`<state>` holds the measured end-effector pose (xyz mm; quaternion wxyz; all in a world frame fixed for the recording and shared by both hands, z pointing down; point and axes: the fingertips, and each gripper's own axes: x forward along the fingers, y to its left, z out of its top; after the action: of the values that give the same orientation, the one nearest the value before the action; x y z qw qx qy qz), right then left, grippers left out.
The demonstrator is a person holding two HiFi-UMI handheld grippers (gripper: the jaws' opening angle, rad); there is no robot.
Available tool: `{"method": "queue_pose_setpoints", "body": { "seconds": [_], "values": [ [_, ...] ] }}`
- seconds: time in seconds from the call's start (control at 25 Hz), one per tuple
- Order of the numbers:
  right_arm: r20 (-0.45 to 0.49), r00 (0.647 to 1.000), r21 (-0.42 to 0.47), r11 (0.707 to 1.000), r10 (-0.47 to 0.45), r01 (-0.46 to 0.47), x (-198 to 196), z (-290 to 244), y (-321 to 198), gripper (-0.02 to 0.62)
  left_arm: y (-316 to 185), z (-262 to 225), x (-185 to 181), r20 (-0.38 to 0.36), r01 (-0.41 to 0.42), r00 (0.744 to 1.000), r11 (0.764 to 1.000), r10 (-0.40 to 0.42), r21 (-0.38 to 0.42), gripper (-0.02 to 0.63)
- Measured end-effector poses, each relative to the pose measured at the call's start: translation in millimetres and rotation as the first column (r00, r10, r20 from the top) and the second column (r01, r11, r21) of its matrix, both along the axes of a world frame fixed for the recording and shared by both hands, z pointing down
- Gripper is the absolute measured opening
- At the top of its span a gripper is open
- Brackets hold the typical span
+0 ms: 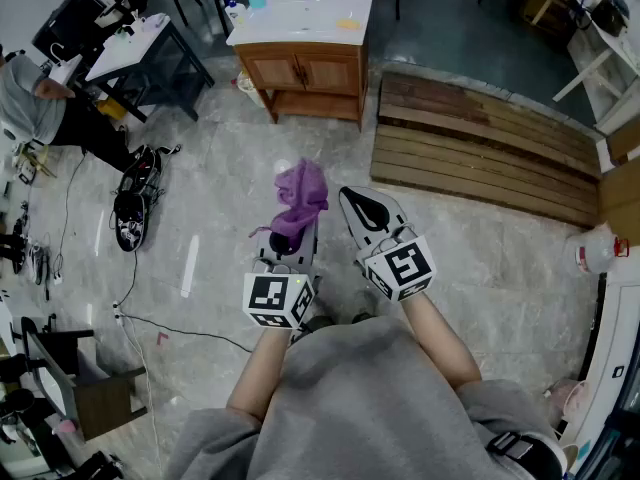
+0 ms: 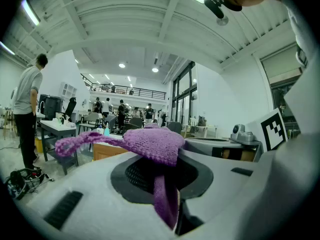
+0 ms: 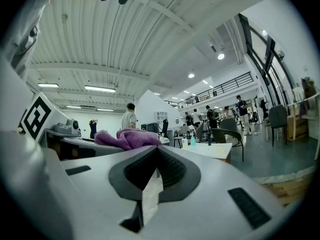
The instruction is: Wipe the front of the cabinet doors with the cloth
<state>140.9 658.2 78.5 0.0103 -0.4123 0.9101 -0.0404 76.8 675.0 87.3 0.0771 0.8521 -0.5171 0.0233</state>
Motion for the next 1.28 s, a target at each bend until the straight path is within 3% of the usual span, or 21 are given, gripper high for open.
{"method": "queue_pose_setpoints", "body": {
  "seconds": [0.64,1.28],
  "values": [
    [0.015,0.999,-0.057,0.997,-0.042,0.043,2,32,-33,0.009,-30,24,0,0.044,0.046,0.998,0.998,-0.045,-0.036,0.072],
    [0.000,1.000,-0.107,0.994,0.007,-0.007,-75,60,-172,0.009,-174,50,-76,0.045,0.022,0.999,0.998,-0.019,-0.052,0.072]
  ]
}}
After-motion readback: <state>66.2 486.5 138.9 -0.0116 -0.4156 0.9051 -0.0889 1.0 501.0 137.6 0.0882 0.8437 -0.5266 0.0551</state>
